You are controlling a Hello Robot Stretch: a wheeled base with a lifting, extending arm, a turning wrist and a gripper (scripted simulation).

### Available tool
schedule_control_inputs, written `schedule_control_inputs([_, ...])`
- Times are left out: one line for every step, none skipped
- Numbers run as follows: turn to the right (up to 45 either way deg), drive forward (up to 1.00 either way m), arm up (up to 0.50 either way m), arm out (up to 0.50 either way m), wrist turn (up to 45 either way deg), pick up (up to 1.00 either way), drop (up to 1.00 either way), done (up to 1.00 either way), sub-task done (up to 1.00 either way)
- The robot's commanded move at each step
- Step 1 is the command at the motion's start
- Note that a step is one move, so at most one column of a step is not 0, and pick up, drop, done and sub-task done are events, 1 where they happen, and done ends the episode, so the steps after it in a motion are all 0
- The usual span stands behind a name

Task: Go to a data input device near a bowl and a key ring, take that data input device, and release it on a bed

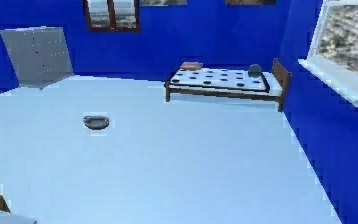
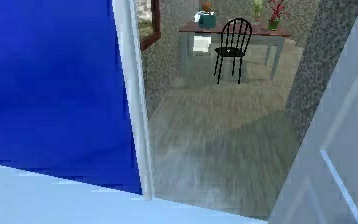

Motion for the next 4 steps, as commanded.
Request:
schedule_control_inputs([27.0,0.0,0.0,0.0,0.0,0.0,0.0,0.0,0.0])
schedule_control_inputs([0.0,0.15,0.0,0.0,0.0,0.0,0.0,0.0,0.0])
schedule_control_inputs([-45.0,0.0,0.0,0.0,0.0,0.0,0.0,0.0,0.0])
schedule_control_inputs([-45.0,0.0,0.0,0.0,0.0,0.0,0.0,0.0,0.0])
